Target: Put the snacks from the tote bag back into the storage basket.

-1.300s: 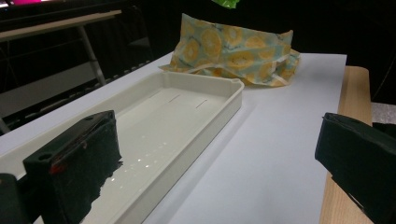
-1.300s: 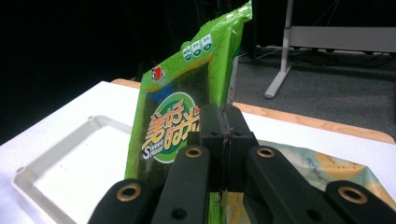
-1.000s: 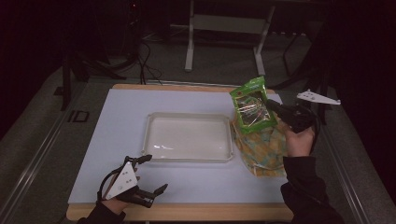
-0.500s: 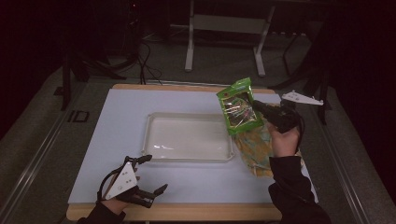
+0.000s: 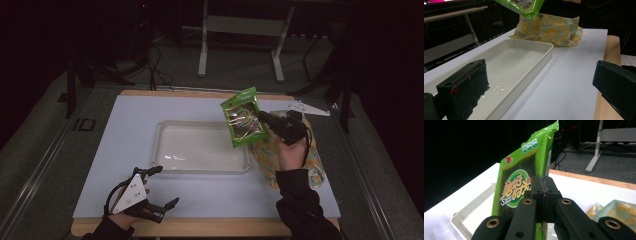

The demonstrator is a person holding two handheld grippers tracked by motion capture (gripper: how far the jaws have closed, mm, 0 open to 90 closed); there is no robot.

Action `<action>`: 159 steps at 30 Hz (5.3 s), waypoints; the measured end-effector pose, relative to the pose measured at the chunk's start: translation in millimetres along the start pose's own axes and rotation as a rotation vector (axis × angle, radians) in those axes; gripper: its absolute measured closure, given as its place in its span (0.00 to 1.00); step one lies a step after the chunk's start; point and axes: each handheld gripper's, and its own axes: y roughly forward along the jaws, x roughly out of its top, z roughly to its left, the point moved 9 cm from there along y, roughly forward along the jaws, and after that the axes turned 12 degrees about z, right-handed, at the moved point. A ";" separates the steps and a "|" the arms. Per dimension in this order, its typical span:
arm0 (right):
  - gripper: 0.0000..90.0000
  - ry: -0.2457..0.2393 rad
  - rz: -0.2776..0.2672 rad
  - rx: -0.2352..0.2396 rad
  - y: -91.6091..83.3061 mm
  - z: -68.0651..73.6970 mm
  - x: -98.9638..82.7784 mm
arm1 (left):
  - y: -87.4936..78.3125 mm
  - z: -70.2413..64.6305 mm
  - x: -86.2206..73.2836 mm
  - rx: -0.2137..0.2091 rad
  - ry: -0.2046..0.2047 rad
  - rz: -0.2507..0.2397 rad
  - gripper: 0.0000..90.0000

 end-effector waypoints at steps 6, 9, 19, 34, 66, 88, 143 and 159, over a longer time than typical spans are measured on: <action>1.00 0.016 0.013 0.011 15.6 7.1 -10.1 | -0.5 -0.1 0.1 -0.001 0.000 -0.002 0.00; 1.00 0.028 0.012 0.010 20.0 7.2 -14.0 | -0.3 -0.1 -0.1 -0.002 0.001 -0.001 0.00; 1.00 0.063 0.023 0.015 37.7 7.4 -29.9 | -0.2 -0.5 0.0 -0.004 0.002 -0.001 0.00; 1.00 0.146 0.062 0.025 70.3 10.8 -70.2 | -0.4 -1.1 0.4 -0.007 0.002 -0.004 0.00; 0.99 0.290 0.080 -0.025 83.3 10.4 -127.8 | 0.3 -2.3 0.3 -0.010 0.009 0.000 0.00; 0.68 0.213 0.115 -0.050 77.5 16.2 -107.1 | -0.1 -1.6 1.0 -0.008 0.006 -0.005 0.00; 0.19 -0.063 0.060 -0.212 -31.8 -29.7 -60.7 | 3.3 1.9 -4.6 0.012 -0.005 0.038 0.00; 0.18 -0.054 0.051 -0.258 -65.6 -45.1 -91.6 | 3.6 1.2 -4.4 0.010 -0.001 0.039 0.00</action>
